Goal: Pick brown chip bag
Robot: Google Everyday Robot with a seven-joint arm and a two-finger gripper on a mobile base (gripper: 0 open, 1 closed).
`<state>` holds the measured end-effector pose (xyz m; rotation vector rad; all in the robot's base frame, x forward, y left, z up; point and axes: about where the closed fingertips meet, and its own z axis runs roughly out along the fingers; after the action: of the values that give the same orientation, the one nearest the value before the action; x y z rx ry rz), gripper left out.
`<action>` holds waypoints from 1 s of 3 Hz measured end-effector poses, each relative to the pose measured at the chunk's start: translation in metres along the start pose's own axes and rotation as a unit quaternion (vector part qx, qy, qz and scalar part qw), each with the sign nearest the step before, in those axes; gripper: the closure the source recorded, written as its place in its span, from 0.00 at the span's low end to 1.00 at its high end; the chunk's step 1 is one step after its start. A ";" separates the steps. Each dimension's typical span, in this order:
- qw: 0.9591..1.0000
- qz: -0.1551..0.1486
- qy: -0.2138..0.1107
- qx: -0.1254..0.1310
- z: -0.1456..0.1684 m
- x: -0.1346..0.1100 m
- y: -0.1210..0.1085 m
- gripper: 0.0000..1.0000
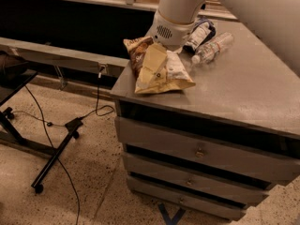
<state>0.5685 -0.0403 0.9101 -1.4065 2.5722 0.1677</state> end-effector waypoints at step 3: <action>0.996 0.080 0.002 0.050 0.008 -0.039 -0.036 0.00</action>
Offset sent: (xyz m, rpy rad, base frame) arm 0.0523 0.0172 0.0085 -0.0924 -0.0674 -0.1633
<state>0.6203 -0.0266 0.9115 -1.1676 2.6563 0.0591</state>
